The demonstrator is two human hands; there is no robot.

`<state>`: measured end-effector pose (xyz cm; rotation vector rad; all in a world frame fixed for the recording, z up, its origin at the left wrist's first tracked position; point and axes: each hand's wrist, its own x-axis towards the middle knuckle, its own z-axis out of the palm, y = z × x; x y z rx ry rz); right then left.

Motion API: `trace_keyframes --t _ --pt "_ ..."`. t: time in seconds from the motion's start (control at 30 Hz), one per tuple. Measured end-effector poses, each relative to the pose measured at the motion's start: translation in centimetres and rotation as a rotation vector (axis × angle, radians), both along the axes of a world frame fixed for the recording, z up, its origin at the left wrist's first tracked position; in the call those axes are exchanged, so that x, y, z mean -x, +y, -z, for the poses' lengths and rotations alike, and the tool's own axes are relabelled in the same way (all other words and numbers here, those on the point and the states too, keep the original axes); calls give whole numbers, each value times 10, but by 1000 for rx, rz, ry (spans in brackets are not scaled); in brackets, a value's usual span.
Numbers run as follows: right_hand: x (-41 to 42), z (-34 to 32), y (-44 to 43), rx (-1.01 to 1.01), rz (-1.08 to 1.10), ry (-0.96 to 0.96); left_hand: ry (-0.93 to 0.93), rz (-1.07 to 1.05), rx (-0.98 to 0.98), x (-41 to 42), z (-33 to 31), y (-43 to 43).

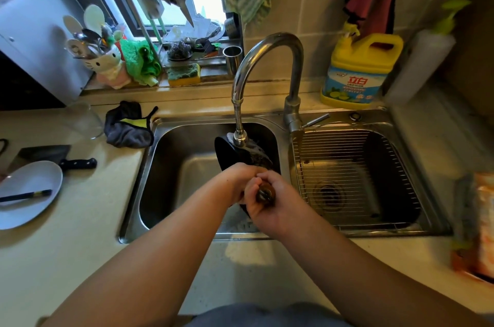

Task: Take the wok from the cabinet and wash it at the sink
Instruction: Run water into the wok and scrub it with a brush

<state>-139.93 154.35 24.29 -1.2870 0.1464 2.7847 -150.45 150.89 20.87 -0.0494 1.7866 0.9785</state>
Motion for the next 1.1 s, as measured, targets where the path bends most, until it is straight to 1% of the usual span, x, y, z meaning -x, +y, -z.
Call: trace_keyframes --t 0.23,0.37,0.5,0.6,0.77,0.93,1.03,1.1 --pt "13 -2 13 -12 -113 35 -7 -12 -46 10 -2 3" --pt "21 0 11 -96 -216 37 63 -61 -61 15 -1 -5" --pt "24 6 -2 -237 -360 -6 126 -154 -106 14 11 -19" --pt "24 11 -7 -350 -485 -42 106 -185 -152 13 19 -31" --pt "19 16 -13 -502 -668 -33 87 -220 -179 11 29 -49" --pt "20 26 -22 -617 -825 -37 -8 -303 -251 7 38 -65" --pt "18 29 -25 -736 -911 -63 -81 -385 -277 5 44 -70" --pt "17 31 -27 -799 -960 -63 -89 -422 -273 3 48 -71"
